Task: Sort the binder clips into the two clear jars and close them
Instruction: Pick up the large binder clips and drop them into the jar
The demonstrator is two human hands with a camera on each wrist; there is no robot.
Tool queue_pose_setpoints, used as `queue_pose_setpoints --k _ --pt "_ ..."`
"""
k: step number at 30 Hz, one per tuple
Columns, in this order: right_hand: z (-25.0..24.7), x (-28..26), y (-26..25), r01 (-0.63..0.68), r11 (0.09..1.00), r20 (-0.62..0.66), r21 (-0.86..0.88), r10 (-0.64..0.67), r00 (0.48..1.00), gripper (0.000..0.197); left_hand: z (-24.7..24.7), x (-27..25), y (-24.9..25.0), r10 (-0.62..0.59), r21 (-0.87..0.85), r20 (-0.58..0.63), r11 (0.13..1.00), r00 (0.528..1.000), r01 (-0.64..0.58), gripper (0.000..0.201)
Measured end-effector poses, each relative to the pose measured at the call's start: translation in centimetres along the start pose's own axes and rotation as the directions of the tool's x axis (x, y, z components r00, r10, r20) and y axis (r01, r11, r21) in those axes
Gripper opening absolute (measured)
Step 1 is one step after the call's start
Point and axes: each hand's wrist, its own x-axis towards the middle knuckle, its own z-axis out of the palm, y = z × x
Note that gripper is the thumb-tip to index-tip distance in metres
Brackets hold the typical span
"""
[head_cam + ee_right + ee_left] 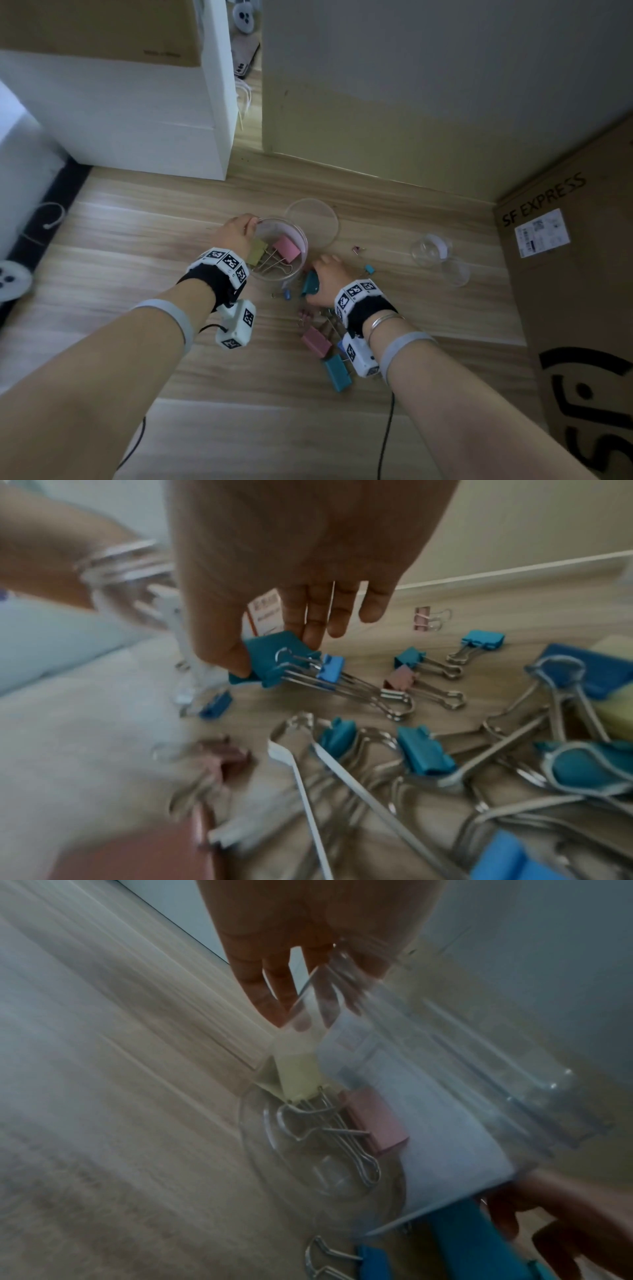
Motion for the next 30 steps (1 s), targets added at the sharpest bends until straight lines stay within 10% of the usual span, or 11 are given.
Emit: queue_pose_setpoints --k 7,11,30 --pt "-4.9 -0.7 2.3 -0.021 0.745 -0.173 0.667 0.182 0.968 0.04 -0.1 0.0 0.1 0.008 -0.004 -0.001 1.0 1.0 -0.008 0.034" --pt "-7.3 0.0 1.9 -0.017 0.469 -0.059 0.883 0.148 0.987 0.021 -0.2 0.0 0.1 0.029 -0.001 0.011 1.0 1.0 -0.029 0.034" --pt "-6.2 -0.6 4.0 -0.171 0.436 0.022 0.884 0.327 0.945 0.029 0.1 -0.2 0.7 0.042 0.052 -0.046 0.998 0.998 -0.039 0.033"
